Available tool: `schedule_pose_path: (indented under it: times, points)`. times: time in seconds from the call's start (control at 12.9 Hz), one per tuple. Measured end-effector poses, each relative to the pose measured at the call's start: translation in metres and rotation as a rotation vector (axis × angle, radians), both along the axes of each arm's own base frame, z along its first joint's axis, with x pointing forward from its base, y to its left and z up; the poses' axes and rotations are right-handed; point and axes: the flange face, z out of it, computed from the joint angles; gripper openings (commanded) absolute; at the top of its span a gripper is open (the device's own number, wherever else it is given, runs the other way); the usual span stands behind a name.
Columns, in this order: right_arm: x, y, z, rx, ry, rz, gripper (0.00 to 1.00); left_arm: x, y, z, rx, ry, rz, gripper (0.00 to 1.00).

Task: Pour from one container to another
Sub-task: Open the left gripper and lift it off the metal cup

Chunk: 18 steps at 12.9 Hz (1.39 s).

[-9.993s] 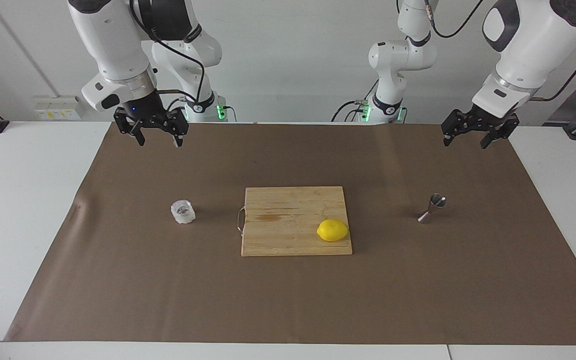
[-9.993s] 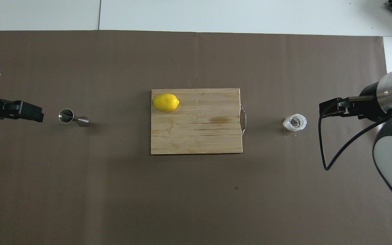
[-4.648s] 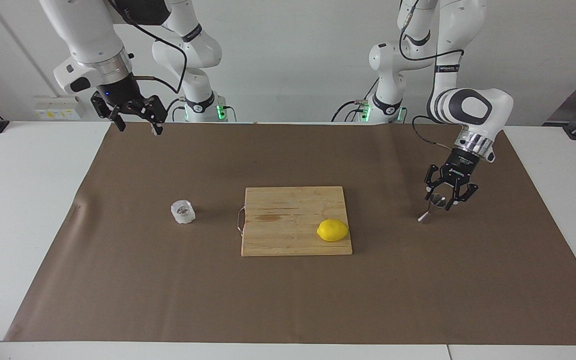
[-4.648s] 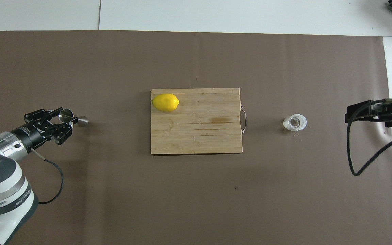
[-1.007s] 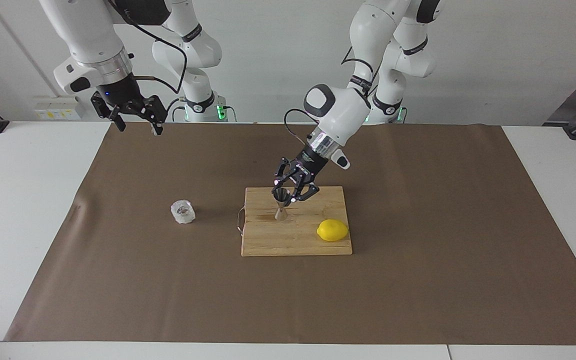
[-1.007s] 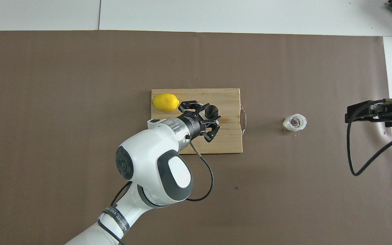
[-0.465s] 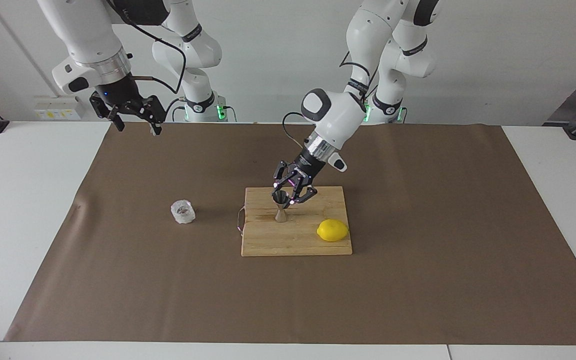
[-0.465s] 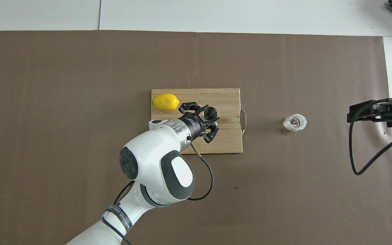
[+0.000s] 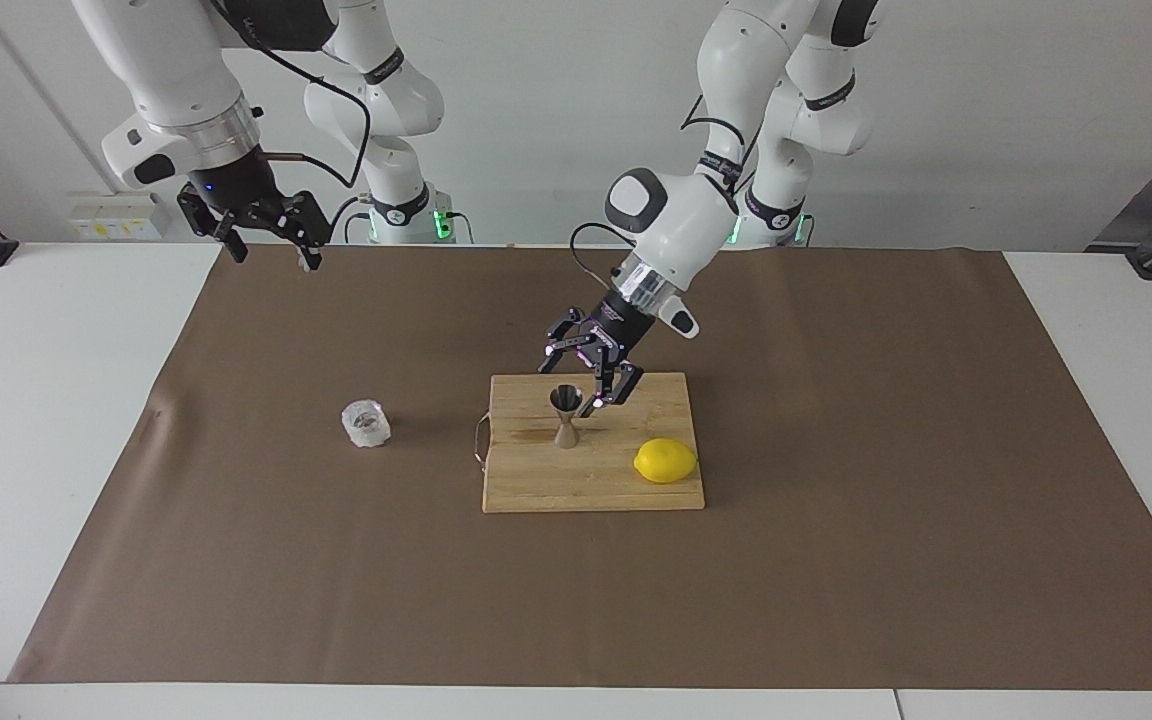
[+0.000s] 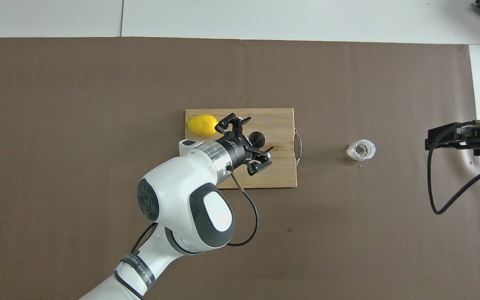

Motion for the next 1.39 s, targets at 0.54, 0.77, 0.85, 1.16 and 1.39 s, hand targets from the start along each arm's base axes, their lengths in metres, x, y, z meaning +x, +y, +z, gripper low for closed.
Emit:
schedule_pose_path:
  times: [0.54,0.77,0.85,1.16,1.39]
  points:
    - [-0.001,0.003,-0.001,0.0,0.011,0.005,1.0,0.06,0.07,0.064,0.169,-0.017,-0.337,1.0]
    - [-0.006,0.005,-0.004,-0.001,0.05,0.008,1.0,0.075,0.083,0.089,0.351,-0.106,-0.435,1.0]
    - [-0.006,0.007,-0.004,-0.002,0.051,0.012,1.0,0.076,0.081,0.093,0.419,-0.142,-0.467,1.0]
    - [-0.007,0.013,-0.003,-0.003,0.048,0.025,1.0,0.093,0.108,0.11,0.533,-0.185,-0.483,1.0]
    - [-0.007,0.017,-0.003,-0.002,0.048,0.051,1.0,0.12,0.167,0.131,0.542,-0.162,-0.424,1.0]
